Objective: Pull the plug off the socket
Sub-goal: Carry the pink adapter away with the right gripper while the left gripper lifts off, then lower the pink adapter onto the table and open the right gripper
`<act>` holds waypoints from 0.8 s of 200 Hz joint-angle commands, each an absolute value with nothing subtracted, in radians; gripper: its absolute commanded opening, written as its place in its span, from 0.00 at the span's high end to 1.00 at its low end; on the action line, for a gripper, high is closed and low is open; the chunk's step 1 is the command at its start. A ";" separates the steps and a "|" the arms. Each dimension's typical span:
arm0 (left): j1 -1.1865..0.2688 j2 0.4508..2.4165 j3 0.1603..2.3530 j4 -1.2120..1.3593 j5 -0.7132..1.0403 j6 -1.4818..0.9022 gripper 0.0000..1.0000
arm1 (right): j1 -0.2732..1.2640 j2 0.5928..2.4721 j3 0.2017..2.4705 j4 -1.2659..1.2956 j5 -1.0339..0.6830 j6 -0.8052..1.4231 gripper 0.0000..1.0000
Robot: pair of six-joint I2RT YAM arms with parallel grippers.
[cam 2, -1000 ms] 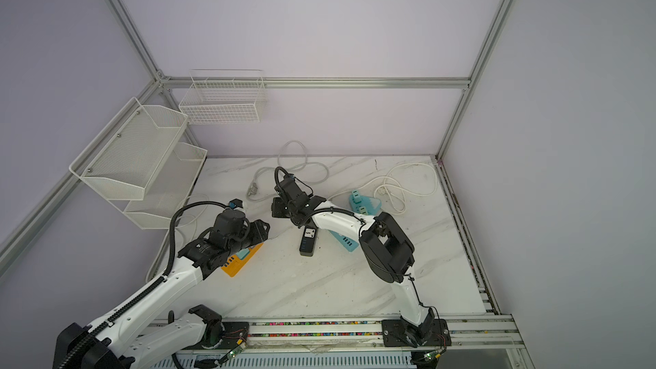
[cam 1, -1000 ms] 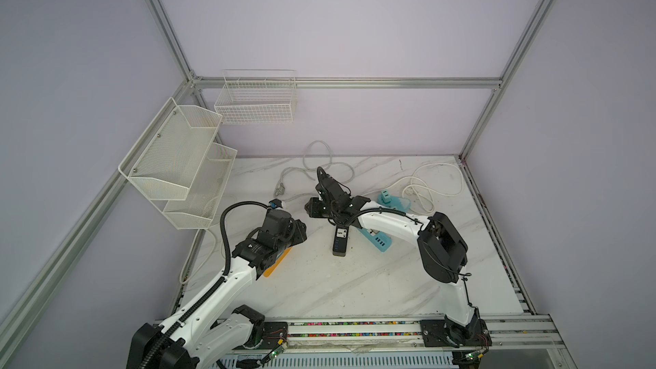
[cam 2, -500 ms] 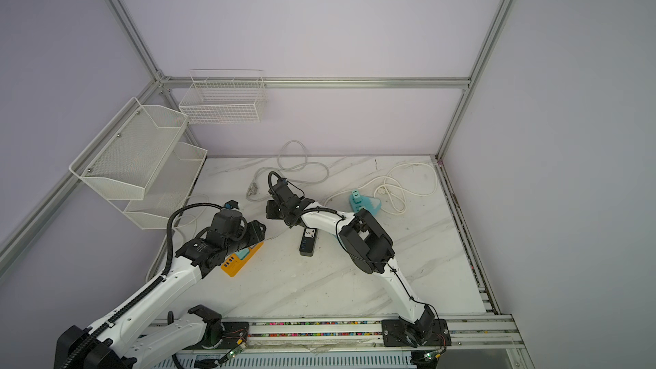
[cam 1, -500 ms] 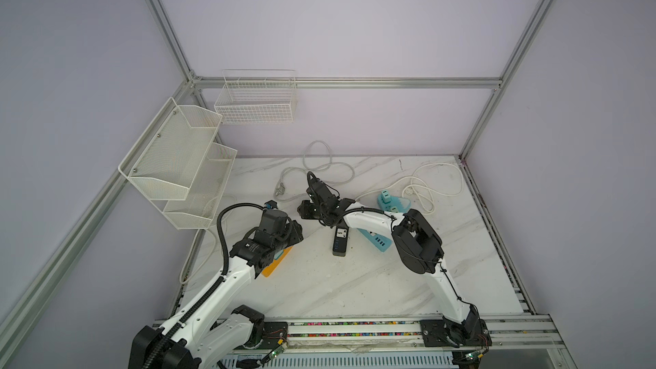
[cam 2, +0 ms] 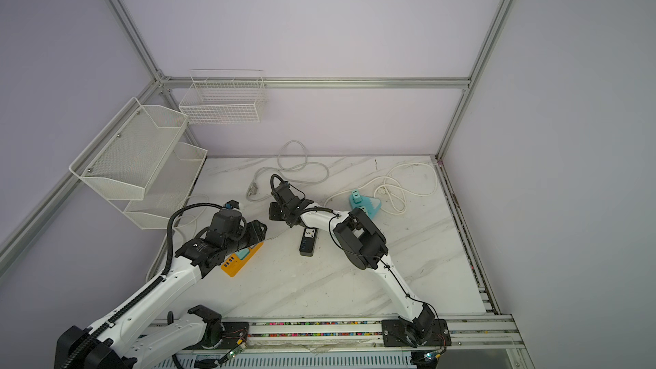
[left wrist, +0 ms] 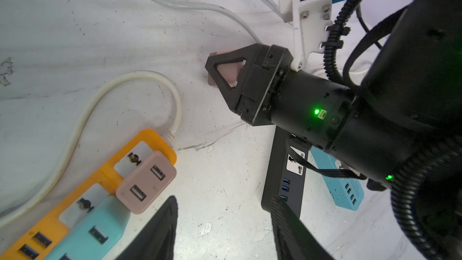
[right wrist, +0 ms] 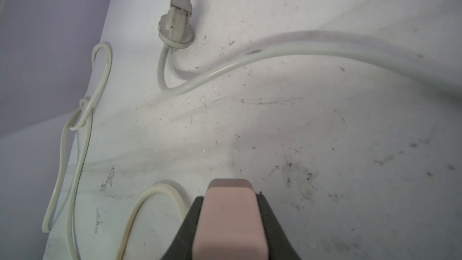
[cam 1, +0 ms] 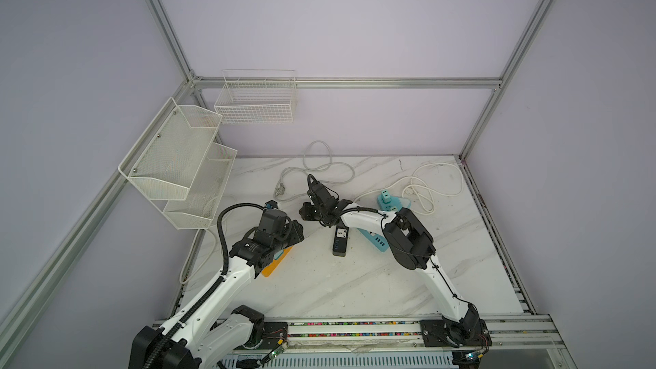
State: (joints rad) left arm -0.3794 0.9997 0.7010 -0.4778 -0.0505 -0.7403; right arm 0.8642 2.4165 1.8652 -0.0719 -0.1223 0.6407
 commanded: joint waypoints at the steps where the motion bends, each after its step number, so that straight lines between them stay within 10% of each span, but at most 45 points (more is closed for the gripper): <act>1: -0.370 1.005 0.755 -0.451 -0.025 -0.742 0.39 | 0.853 2.438 1.909 -0.073 -0.134 0.648 0.69; 160: -0.368 0.996 0.752 -0.440 0.010 -0.745 0.37 | 0.819 2.372 1.987 -0.248 -0.062 0.572 0.38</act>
State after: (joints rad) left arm -0.3733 1.0119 0.7010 -0.4713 -0.0078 -0.7406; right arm 0.8192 2.4298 1.9491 -0.1730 -0.1081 0.6140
